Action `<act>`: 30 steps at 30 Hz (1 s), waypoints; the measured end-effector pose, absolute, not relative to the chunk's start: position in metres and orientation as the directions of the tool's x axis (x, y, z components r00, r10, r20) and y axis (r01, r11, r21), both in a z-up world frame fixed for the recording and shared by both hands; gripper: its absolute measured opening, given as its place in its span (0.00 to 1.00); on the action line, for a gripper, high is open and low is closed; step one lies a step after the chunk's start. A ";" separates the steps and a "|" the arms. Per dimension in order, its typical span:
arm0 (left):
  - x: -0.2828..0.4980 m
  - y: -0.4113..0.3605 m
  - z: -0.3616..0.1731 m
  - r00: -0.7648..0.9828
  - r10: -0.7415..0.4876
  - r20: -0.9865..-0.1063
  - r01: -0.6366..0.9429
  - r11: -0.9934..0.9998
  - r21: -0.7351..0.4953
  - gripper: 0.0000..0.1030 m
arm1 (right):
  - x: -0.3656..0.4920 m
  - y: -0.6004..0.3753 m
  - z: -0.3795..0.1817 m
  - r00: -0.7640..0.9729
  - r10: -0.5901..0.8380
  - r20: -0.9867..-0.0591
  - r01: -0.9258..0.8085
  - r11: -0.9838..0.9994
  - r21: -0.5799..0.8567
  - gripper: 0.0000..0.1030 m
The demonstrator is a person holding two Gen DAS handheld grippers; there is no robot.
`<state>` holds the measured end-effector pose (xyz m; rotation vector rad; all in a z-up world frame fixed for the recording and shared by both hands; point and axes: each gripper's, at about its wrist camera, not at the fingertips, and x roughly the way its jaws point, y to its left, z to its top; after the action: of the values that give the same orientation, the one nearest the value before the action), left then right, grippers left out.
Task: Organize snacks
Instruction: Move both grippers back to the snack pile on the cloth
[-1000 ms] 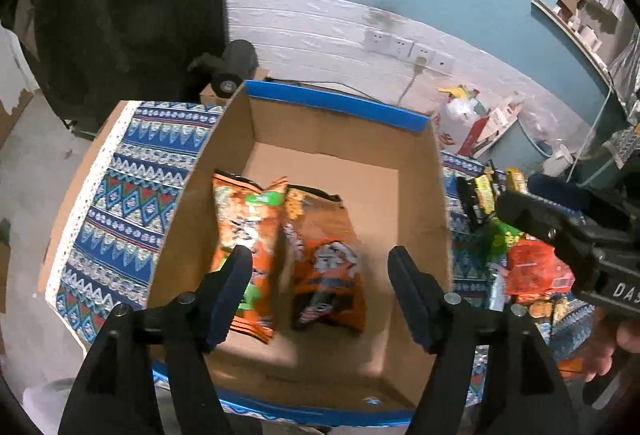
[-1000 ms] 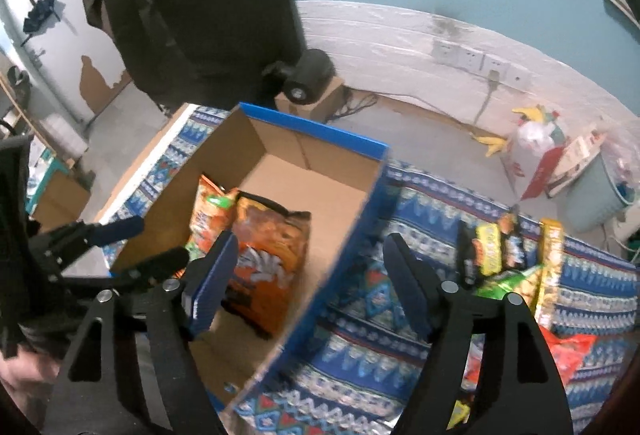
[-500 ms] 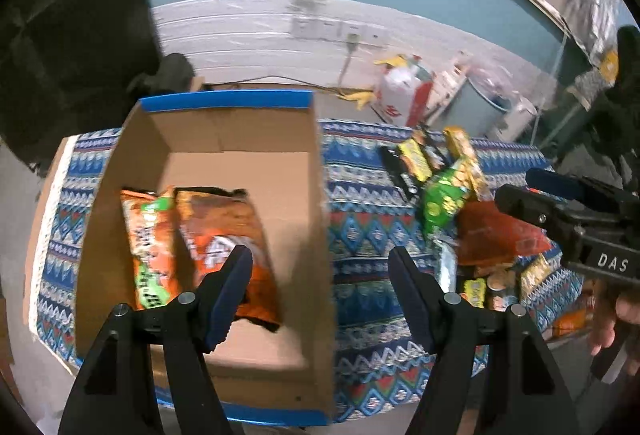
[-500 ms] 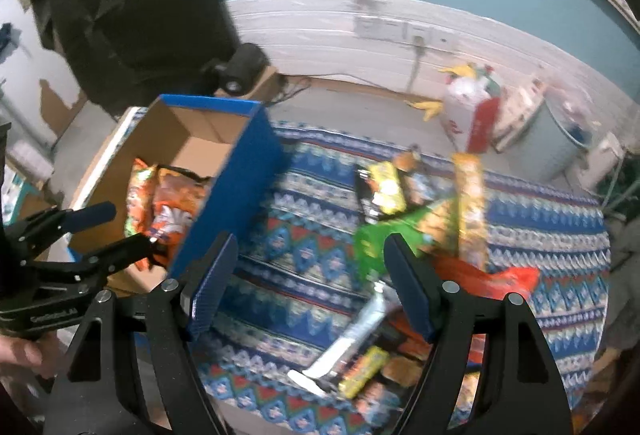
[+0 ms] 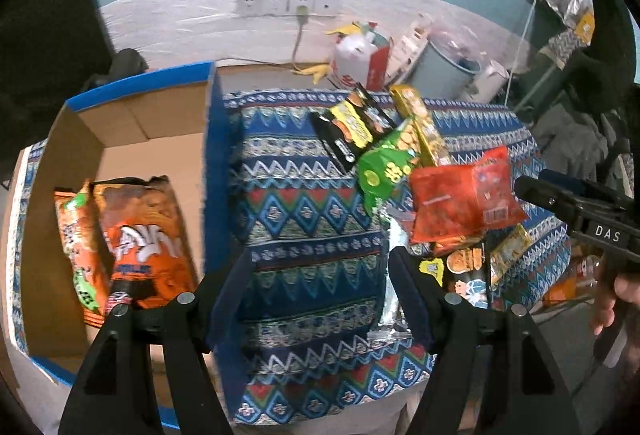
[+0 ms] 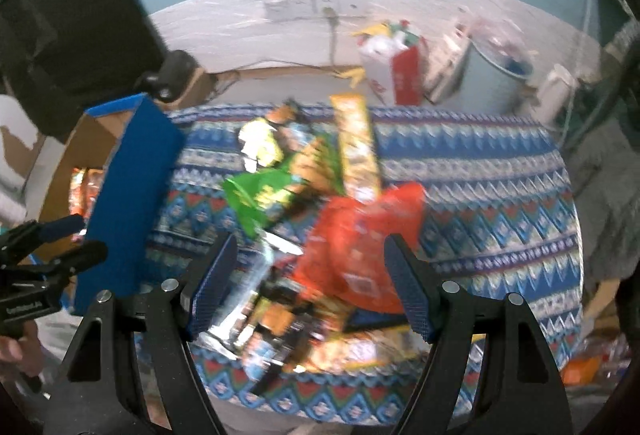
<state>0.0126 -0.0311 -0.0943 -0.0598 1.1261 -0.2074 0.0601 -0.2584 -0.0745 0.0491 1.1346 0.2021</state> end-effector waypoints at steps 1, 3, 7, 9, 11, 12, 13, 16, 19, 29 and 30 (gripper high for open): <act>0.013 -0.034 -0.096 0.409 -0.195 -0.891 0.140 0.979 -0.150 0.70 | 0.059 -0.265 -0.077 0.402 0.178 -0.898 -0.123 0.983 0.139 0.74; 0.014 -0.043 -0.102 0.396 -0.197 -0.897 0.154 0.977 -0.147 0.70 | 0.056 -0.276 -0.085 0.389 0.161 -0.907 -0.094 0.986 0.135 0.74; 0.016 -0.058 -0.113 0.366 -0.210 -0.907 0.175 0.972 -0.155 0.70 | 0.048 -0.302 -0.106 0.344 0.138 -0.929 -0.027 0.990 0.137 0.74; 0.018 -0.065 -0.120 0.354 -0.211 -0.911 0.184 0.971 -0.153 0.70 | 0.045 -0.312 -0.116 0.323 0.132 -0.937 0.007 0.990 0.142 0.74; 0.020 -0.072 -0.126 0.346 -0.208 -0.915 0.190 0.971 -0.148 0.70 | 0.040 -0.323 -0.126 0.296 0.125 -0.947 0.039 0.989 0.142 0.74; 0.021 -0.074 -0.128 0.345 -0.207 -0.916 0.192 0.970 -0.147 0.70 | 0.038 -0.327 -0.131 0.284 0.122 -0.951 0.053 0.988 0.143 0.74; 0.023 -0.077 -0.131 0.341 -0.204 -0.918 0.194 0.970 -0.144 0.70 | 0.036 -0.331 -0.136 0.272 0.119 -0.955 0.070 0.987 0.143 0.74; 0.028 -0.085 -0.140 0.326 -0.205 -0.923 0.192 0.970 -0.148 0.70 | 0.031 -0.341 -0.147 0.242 0.125 -0.962 0.114 0.981 0.156 0.74; 0.032 -0.089 -0.148 0.315 -0.210 -0.926 0.187 0.970 -0.156 0.70 | 0.026 -0.354 -0.158 0.219 0.156 -0.963 0.180 0.964 0.197 0.74; 0.042 -0.098 -0.174 0.273 -0.229 -0.934 0.175 0.967 -0.186 0.70 | 0.023 -0.364 -0.190 0.141 0.197 -0.970 0.293 0.928 0.231 0.74; 0.043 -0.098 -0.177 0.269 -0.229 -0.936 0.174 0.967 -0.187 0.70 | 0.023 -0.363 -0.191 0.140 0.192 -0.971 0.292 0.929 0.226 0.74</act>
<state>0.0427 -0.0978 -0.1767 -0.0502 1.2702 -0.2718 0.0235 -0.3629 -0.1910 0.4069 1.4405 -0.0749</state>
